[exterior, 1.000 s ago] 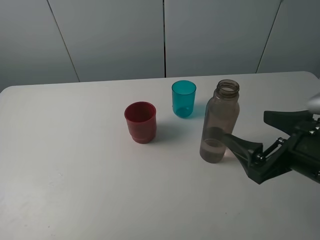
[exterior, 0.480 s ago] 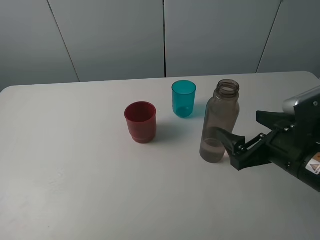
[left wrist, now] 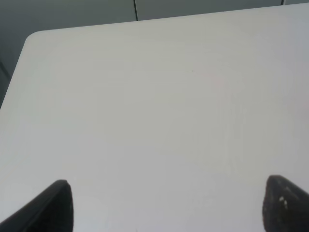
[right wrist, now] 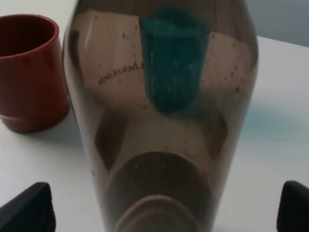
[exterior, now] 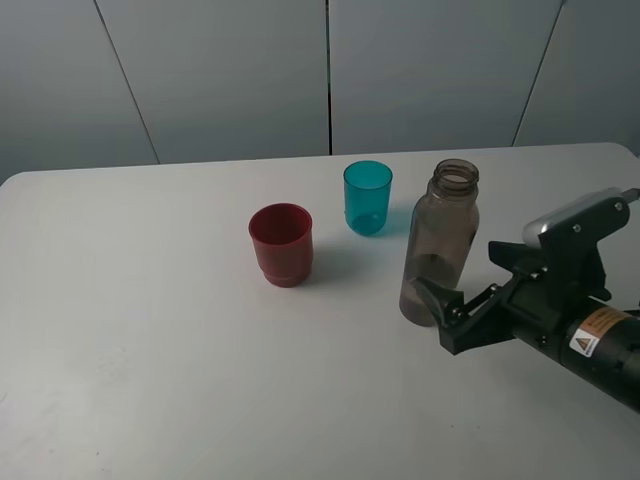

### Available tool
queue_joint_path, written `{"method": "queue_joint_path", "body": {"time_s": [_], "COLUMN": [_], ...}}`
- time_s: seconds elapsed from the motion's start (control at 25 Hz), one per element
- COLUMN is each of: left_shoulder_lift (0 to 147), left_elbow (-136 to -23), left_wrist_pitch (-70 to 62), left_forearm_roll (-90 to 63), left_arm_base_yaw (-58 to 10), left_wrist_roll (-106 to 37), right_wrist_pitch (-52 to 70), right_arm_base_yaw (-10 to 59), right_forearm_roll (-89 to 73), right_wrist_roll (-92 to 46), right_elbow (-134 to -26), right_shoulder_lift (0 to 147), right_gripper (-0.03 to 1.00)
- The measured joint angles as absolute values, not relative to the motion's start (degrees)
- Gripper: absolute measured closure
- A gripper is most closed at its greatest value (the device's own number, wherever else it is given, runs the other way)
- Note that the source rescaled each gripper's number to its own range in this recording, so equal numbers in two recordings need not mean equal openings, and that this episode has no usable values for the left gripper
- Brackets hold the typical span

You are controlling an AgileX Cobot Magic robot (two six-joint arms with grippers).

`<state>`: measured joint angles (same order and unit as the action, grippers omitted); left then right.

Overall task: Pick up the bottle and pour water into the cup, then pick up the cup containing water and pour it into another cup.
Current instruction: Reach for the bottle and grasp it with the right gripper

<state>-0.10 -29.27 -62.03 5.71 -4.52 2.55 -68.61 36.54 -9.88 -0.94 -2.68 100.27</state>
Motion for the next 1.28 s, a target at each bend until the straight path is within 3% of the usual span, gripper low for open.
{"method": "queue_joint_path", "body": {"time_s": [1.28], "left_shoulder_lift": [-0.10], "left_elbow": [-29.27], "left_wrist_pitch": [-62.03], "left_forearm_roll": [5.71], "left_arm_base_yaw": [-4.52], "left_wrist_roll": [2.55], "right_wrist_pitch": [-69.37], "right_arm_base_yaw": [36.54], "right_forearm_roll": [-11.82], "right_wrist_roll": [0.00], "right_elbow": [-13.85], "right_shoulder_lift": [105.23], "right_gripper": [-0.03]}}
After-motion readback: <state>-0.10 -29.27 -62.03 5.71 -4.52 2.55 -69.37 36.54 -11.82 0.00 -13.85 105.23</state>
